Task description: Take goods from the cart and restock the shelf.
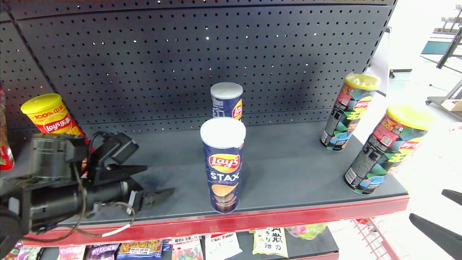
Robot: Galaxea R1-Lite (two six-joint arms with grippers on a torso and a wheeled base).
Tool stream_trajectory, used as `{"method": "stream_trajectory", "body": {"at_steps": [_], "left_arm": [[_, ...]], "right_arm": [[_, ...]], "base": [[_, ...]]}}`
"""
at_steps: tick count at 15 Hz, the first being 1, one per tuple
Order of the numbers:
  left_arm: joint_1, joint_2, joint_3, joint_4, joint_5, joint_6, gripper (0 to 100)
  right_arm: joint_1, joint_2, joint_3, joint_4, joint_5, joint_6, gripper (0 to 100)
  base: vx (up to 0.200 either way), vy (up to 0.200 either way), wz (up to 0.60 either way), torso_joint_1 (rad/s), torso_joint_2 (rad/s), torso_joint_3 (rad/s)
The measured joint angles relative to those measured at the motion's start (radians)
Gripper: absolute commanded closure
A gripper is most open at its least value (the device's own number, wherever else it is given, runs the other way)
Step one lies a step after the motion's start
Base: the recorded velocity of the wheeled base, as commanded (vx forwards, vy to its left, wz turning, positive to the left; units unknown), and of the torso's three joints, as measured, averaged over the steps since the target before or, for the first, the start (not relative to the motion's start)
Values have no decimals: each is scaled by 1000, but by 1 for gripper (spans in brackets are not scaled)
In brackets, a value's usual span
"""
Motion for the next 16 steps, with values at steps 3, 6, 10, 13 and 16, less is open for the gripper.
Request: {"method": "stream_trajectory", "body": {"at_steps": [3,6,10,13,16], "left_arm": [[111,-257,78,181,-7,-22,0],[177,-553,85,493,-5,-74,0],[208,-910,30,904,110,-100,0],[214,-1079,22,952,294,-126,0],[212,-1194,101,864,332,-102,0]], "right_arm": [[-117,-8,17,1,-1,-37,0],[-229,-38,38,2,-43,-124,0],[-306,-109,90,2,-101,-142,0],[-331,-144,116,2,-100,-149,0],[-337,-149,127,8,-82,-143,0]], "base": [[0,0,0,0,0,0],[0,0,0,0,0,0],[0,0,0,0,0,0],[0,0,0,0,0,0],[0,0,0,0,0,0]]}}
